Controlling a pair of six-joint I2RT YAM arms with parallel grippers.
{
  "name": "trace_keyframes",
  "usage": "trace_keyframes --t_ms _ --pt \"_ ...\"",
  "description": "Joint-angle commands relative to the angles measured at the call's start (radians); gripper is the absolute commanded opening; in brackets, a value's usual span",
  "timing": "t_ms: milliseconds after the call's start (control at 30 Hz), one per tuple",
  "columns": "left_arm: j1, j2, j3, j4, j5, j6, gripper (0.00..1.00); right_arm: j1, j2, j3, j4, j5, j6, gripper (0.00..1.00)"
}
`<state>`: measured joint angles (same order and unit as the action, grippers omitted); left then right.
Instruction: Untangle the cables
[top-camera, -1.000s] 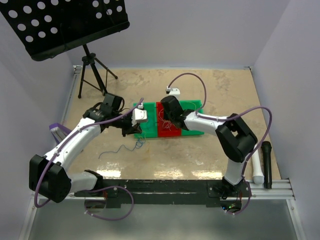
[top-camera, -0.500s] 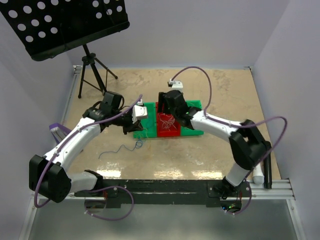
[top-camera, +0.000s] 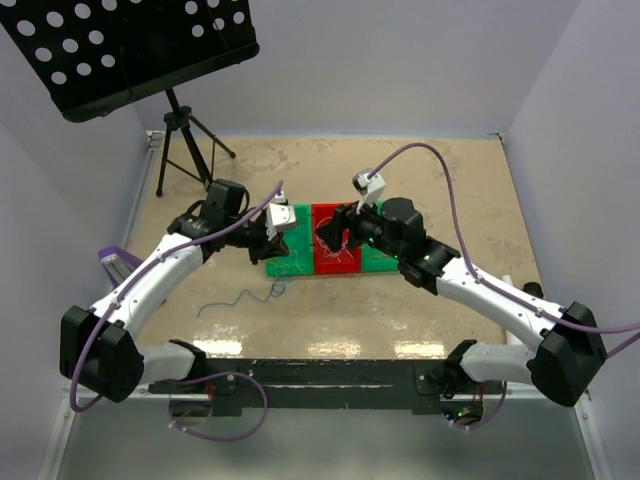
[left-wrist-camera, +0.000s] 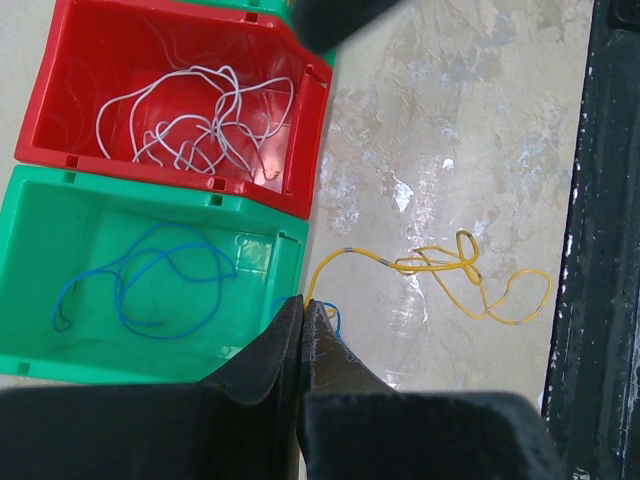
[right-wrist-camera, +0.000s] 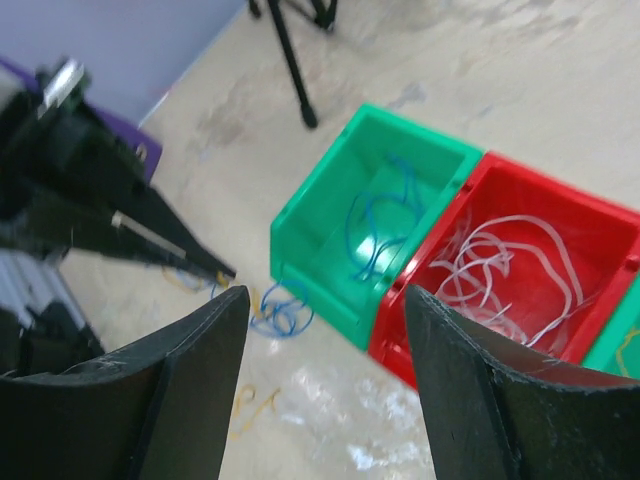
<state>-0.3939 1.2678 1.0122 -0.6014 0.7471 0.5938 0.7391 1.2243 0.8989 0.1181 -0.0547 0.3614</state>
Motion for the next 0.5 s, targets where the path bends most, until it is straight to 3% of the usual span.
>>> trace_keyframes --t_ms 0,300,467 --pt "0.003 0.001 0.039 0.060 0.020 -0.043 0.00 0.020 -0.037 -0.026 0.018 -0.216 -0.050 0.67" --pt "0.003 0.025 0.069 0.066 0.029 -0.068 0.00 0.124 0.073 0.041 0.008 -0.223 -0.059 0.67" --pt "0.003 0.021 0.068 0.058 0.021 -0.058 0.00 0.146 0.127 0.057 0.005 -0.174 -0.052 0.56"
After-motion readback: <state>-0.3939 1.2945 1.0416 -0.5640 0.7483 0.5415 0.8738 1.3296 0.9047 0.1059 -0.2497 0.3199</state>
